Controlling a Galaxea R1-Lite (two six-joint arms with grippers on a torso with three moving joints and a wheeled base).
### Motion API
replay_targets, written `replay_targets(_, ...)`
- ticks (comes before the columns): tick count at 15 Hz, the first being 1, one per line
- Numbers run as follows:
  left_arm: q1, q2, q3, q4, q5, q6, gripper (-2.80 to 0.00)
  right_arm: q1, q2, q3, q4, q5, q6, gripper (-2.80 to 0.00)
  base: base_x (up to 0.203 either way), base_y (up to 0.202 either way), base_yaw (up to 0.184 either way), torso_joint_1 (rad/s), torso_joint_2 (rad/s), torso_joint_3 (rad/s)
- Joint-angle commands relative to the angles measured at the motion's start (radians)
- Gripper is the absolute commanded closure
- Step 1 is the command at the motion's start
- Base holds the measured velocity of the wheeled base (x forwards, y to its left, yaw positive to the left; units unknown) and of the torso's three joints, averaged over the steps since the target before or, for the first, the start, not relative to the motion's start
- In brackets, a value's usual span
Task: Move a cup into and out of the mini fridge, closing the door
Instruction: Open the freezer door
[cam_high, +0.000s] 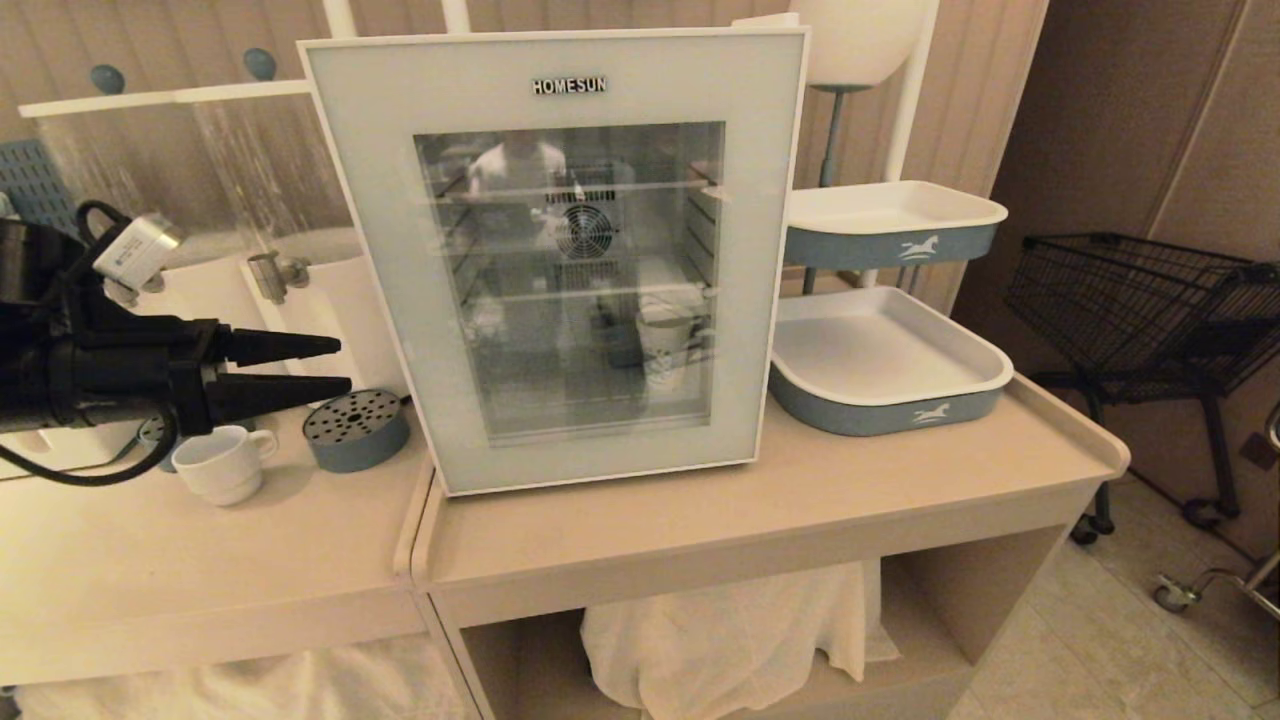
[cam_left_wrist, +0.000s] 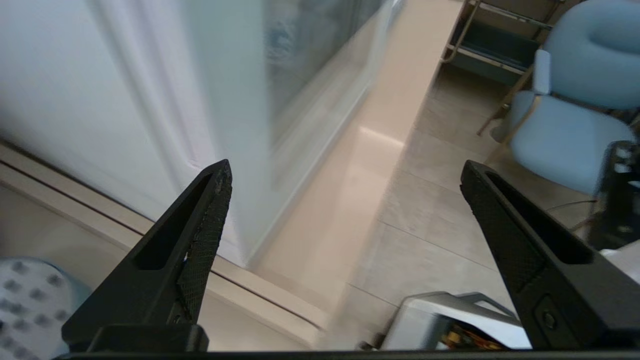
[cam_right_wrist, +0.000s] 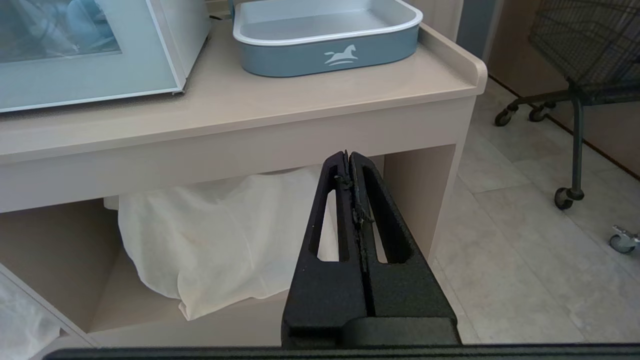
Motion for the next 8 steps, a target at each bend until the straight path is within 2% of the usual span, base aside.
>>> replay_targets(1,0.008,0.066,-0.01,-0.069,-0.028,0.002,-2.8,0.0,0.001,0.0,-0.001,0.0,0.0,0.0,0.0,0.0,0.0,0.0,0.0,0.0)
replay_targets(4,0.007,0.147,-0.035,-0.124,-0.069,0.005,-2.8,0.0,0.0,0.0,-0.001,0.0,0.0,0.0,0.0,0.0,0.0,0.0,0.0,0.0)
replay_targets(8,-0.013,0.207,-0.106,-0.117,-0.166,0.004,-2.8,0.0,0.0,0.0,-0.002,0.0,0.0,0.0,0.0,0.0,0.0,0.0,0.0,0.0)
